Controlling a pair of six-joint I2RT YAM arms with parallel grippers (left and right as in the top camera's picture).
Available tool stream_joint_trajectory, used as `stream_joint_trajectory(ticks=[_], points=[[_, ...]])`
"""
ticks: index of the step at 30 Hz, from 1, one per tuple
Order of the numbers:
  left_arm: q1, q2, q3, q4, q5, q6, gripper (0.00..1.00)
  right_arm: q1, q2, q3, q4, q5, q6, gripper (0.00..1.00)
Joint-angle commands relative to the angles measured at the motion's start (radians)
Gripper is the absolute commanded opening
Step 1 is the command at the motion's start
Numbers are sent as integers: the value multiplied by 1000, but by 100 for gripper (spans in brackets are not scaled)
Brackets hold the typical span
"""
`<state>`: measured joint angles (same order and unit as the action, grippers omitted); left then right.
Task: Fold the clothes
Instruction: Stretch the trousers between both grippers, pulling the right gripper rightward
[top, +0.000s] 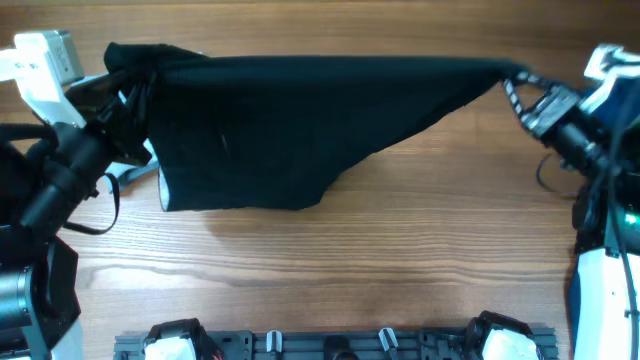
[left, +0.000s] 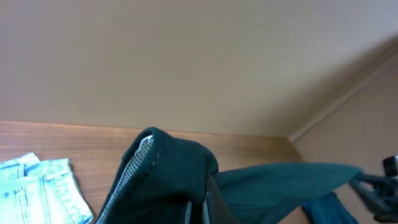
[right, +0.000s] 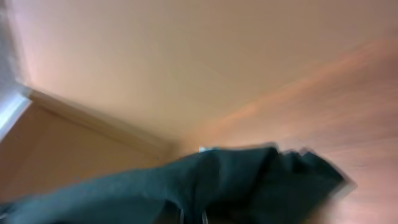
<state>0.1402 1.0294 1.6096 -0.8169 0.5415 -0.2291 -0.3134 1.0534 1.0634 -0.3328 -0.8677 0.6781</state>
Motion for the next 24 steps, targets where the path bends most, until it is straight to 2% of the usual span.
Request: stream_joint_trajectory(ticks=[1,5,10,14,18,24], points=[[9,-14,29,-34,-60,26,4,-17,8,4,-233,271,-411,4],[-48,-7,29,-114,-63,64,4,-17,10,156,-587,411,-500,4],[-167,-10,72,-123,-98,66,4,-17,34,469,-845,478,-518,4],[-282,-9,235,-127,-151,69,4,-17,95,792,-1048,486,-518,4],[-306,-9,429,-206,-220,69,4,-17,160,1135,-1249,512,-522,4],[-306,-9,538,-269,-272,72,4,-17,171,1368,-1275,531,-483,4]])
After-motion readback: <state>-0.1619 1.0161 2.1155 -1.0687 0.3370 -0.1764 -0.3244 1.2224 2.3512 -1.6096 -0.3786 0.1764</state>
